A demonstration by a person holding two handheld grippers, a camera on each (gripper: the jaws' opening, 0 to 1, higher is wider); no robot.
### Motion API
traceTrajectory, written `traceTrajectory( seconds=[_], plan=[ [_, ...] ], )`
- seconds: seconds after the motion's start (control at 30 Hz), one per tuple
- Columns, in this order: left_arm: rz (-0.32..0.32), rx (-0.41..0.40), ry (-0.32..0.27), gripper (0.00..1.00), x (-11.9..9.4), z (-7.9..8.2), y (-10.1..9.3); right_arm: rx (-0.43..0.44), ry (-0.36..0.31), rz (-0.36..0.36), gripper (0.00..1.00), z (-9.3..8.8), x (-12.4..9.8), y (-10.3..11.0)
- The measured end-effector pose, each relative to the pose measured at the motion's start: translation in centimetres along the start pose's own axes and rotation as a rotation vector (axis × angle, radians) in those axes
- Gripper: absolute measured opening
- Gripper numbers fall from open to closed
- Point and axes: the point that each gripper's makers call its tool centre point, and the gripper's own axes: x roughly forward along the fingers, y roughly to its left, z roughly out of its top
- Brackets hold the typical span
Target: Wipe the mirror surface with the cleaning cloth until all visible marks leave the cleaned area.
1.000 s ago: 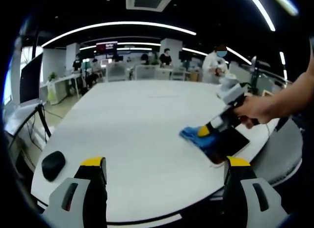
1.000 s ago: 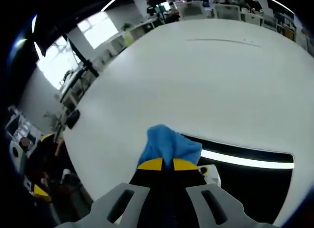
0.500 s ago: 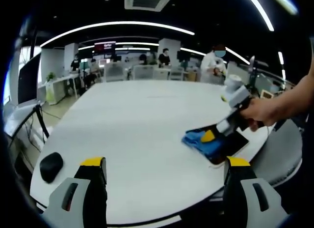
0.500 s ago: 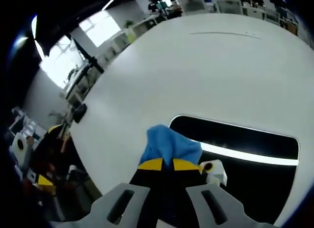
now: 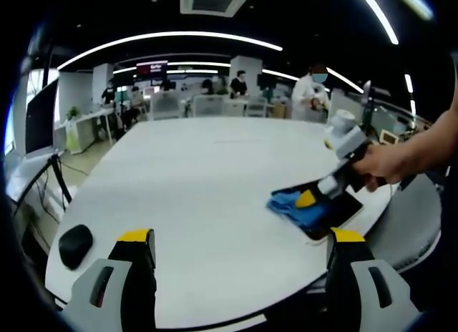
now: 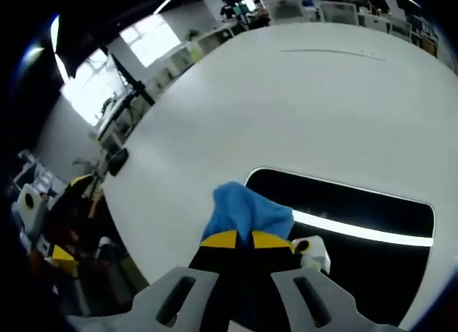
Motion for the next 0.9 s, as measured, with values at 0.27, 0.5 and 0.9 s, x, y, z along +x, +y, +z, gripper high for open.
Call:
traceTrajectory(
  seconds=[0.27, 0.5, 0.9],
  plan=[
    [-0.008, 0.002, -0.003, 1.0, 0.4, 0.3, -0.2, 0.007, -0.002, -0.002, 0.0, -0.3, -0.6, -0.8],
    [-0.015, 0.008, -0.001, 1.0, 0.6, 0.4, -0.3, 0.015, -0.004, -0.008, 0.0, -0.5, -1.3, -2.0],
    [-0.035, 0.018, 0.003, 1.0, 1.2, 0.8, -0.7, 0.02, 0.001, -0.024, 0.0, -0.8, -2.4, -3.9]
  ],
)
